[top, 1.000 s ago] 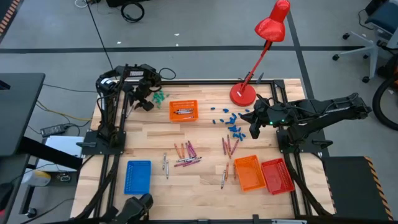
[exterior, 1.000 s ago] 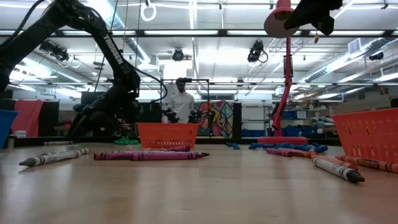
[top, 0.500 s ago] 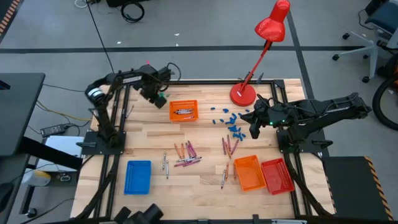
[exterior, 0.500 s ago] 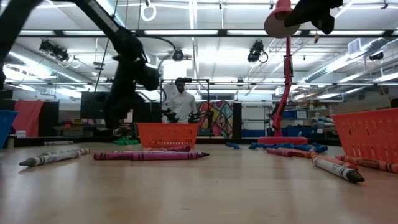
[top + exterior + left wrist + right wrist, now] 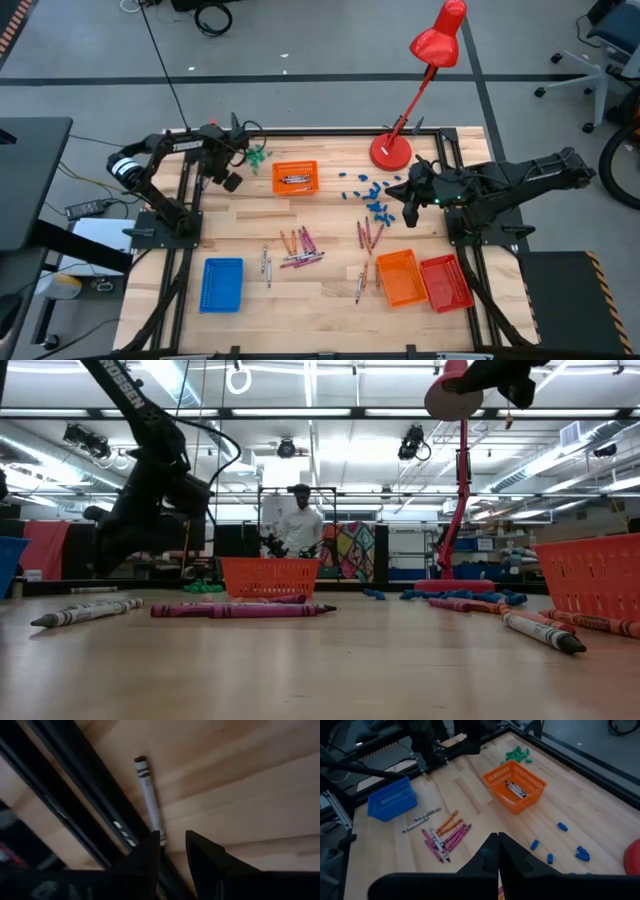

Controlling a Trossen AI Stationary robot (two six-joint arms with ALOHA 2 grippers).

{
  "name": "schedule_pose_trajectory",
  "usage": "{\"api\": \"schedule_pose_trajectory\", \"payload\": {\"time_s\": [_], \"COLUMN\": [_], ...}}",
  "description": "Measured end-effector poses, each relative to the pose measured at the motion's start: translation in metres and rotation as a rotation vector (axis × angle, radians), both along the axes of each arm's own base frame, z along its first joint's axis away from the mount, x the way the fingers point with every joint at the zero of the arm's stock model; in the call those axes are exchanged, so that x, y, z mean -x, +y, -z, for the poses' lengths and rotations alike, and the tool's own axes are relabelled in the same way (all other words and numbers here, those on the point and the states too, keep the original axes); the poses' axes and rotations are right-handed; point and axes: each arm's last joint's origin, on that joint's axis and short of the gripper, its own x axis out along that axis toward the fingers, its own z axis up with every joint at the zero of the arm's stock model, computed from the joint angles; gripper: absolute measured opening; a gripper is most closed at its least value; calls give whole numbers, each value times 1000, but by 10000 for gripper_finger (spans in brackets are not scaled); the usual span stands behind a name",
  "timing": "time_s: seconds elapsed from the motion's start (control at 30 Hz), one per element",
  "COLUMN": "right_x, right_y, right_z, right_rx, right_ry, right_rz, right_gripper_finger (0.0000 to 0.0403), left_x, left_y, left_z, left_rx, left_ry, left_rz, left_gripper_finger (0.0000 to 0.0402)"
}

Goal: Sort crayons
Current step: Put the gray crayon into the blue bin

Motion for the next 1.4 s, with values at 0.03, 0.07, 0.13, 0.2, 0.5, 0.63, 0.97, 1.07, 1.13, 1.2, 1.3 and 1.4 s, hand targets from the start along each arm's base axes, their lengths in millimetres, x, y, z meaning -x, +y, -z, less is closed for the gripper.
{"api": "schedule_pose_trajectory", "payload": {"time_s": [0.03,0.07,0.13,0.2,0.5,0.63,0.97,1.07,1.13,1.2,1.3,1.4], "right_x": [0,0,0,0,-1,-1,-1,-1,-1,-1,-1,-1], "right_y": [0,-1,-1,-1,0,0,0,0,0,0,0,1], "right_z": [0,0,0,0,0,0,0,0,0,0,0,0], "right_rx": [1,0,-8,-22,-36,-36,-36,-36,-36,-36,-49,-77], "right_ry": [-1,1,0,-2,-1,-1,0,1,1,0,-4,-11], "right_rz": [-3,-4,-2,-5,-16,-16,-15,-15,-15,-15,-7,4], "right_gripper_finger": [7,7,7,7,7,7,7,7,7,7,7,7], "left_x": [0,-1,1,4,0,-4,-10,-20,-27,-29,-20,-13], "left_y": [-1,-2,1,4,9,11,23,34,40,48,57,63], "left_z": [0,0,1,3,26,28,21,8,0,-2,7,18], "left_rx": [-10,-17,-22,-13,78,83,22,-46,-83,-89,-22,54], "left_ry": [20,33,32,26,82,109,62,16,-16,-28,-42,-46], "left_rz": [16,24,16,-4,12,21,-59,-108,-107,-113,-178,-223], "left_gripper_finger": [103,103,103,103,103,103,103,103,103,103,109,131]}}
